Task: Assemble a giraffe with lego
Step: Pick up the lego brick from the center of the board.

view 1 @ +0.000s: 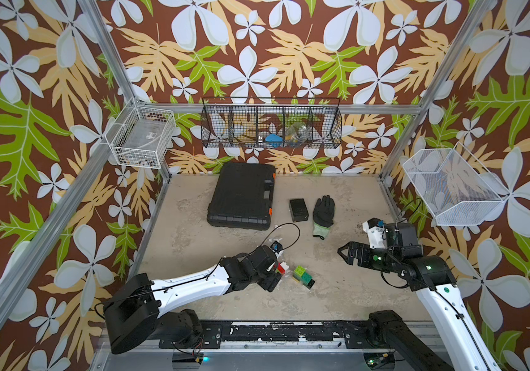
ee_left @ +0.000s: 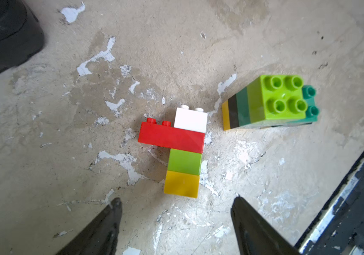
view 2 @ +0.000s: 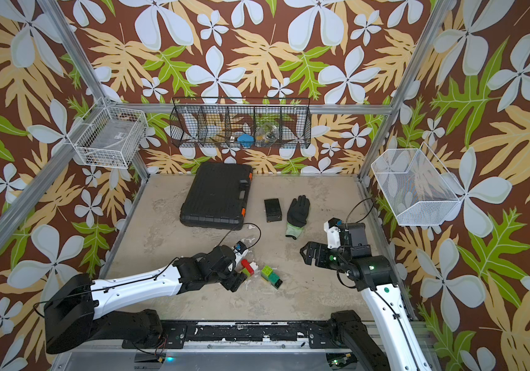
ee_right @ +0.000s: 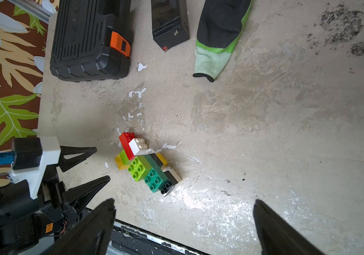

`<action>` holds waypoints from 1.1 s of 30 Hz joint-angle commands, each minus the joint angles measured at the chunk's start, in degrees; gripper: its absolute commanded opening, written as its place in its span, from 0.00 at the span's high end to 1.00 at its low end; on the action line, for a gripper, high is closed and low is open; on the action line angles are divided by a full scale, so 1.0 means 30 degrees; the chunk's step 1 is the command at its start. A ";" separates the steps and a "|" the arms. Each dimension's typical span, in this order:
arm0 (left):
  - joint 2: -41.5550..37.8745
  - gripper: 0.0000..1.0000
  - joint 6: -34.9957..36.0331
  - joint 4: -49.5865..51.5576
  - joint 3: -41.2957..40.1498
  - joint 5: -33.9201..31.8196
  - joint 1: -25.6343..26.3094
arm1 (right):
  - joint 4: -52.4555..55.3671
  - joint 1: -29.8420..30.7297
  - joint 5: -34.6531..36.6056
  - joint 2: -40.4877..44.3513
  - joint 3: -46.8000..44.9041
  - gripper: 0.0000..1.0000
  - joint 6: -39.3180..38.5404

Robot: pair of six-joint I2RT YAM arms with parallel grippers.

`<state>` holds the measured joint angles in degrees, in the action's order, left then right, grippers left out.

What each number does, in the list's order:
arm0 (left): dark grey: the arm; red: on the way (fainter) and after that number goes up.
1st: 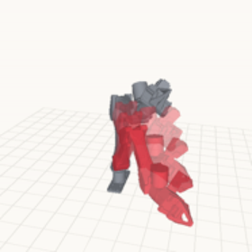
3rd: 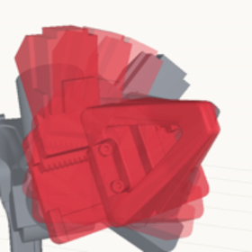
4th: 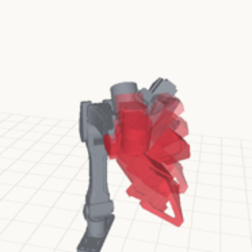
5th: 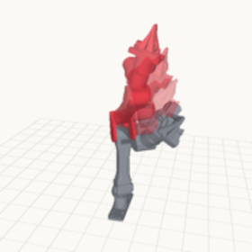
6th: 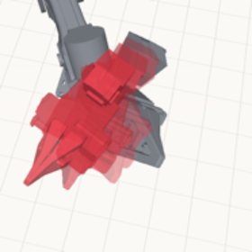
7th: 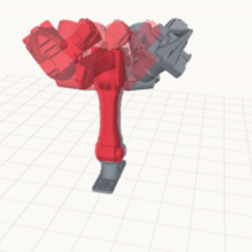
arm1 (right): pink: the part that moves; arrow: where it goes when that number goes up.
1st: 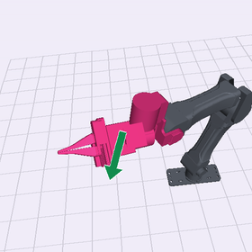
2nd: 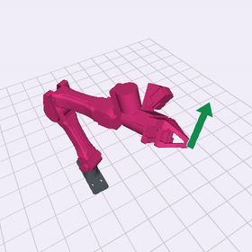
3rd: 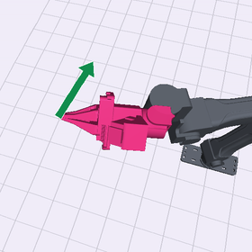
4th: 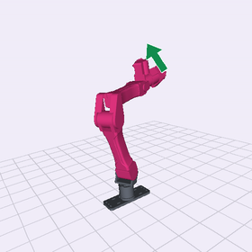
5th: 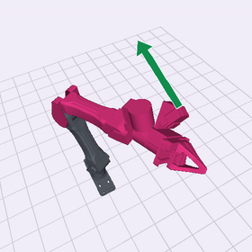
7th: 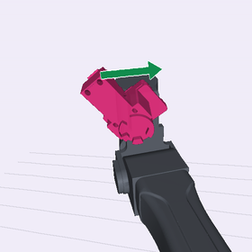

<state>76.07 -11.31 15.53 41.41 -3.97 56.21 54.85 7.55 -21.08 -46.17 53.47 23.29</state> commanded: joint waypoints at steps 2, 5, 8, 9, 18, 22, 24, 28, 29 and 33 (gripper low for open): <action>0.0622 0.19 0.1045 -0.0244 0.0172 0.0972 -0.0053 | -0.0617 -0.0004 -0.0473 -0.0300 0.0104 0.00 -0.0668; 0.0967 0.19 0.1123 -0.0811 0.0085 0.1018 -0.0071 | -0.0704 0.0026 -0.0589 -0.0693 0.0221 0.00 -0.0863; 0.1565 0.22 0.1182 -0.1290 0.0150 0.1007 -0.0072 | -0.0884 -0.0007 -0.0784 -0.0981 0.0311 0.00 -0.0863; 0.1811 0.24 0.1242 -0.1353 0.0226 0.0932 -0.0044 | -0.0959 0.0018 -0.0875 -0.1086 0.0339 0.00 -0.0863; 0.3488 0.38 0.1595 -0.2500 0.0772 0.0303 -0.0065 | -0.0977 -0.0027 -0.0686 -0.1599 0.0629 0.00 -0.1039; 0.4073 0.45 0.1774 -0.2795 0.0875 0.0484 -0.0073 | -0.0943 -0.0027 -0.0475 -0.1776 0.0746 0.00 -0.1109; 0.4285 0.52 0.1860 -0.2919 0.0897 0.0428 -0.0063 | -0.0994 -0.0027 -0.0414 -0.1902 0.0822 0.00 -0.1151; 0.4459 0.62 0.1982 -0.2984 0.0963 0.0458 -0.0047 | -0.1078 -0.0027 -0.0370 -0.2149 0.0955 0.00 -0.1171; 0.4500 0.64 0.2034 -0.2979 0.0992 0.0468 -0.0072 | -0.1115 -0.0027 -0.0378 -0.2198 0.0984 0.00 -0.1196; 0.4588 0.69 0.2066 -0.3074 0.0850 0.0527 -0.0061 | -0.1193 -0.0027 -0.0306 -0.2318 0.1072 0.00 -0.1208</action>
<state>89.65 -5.74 7.09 43.97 -2.55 56.14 52.27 7.51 -22.50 -53.01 56.10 20.32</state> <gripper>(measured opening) 0.357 0.997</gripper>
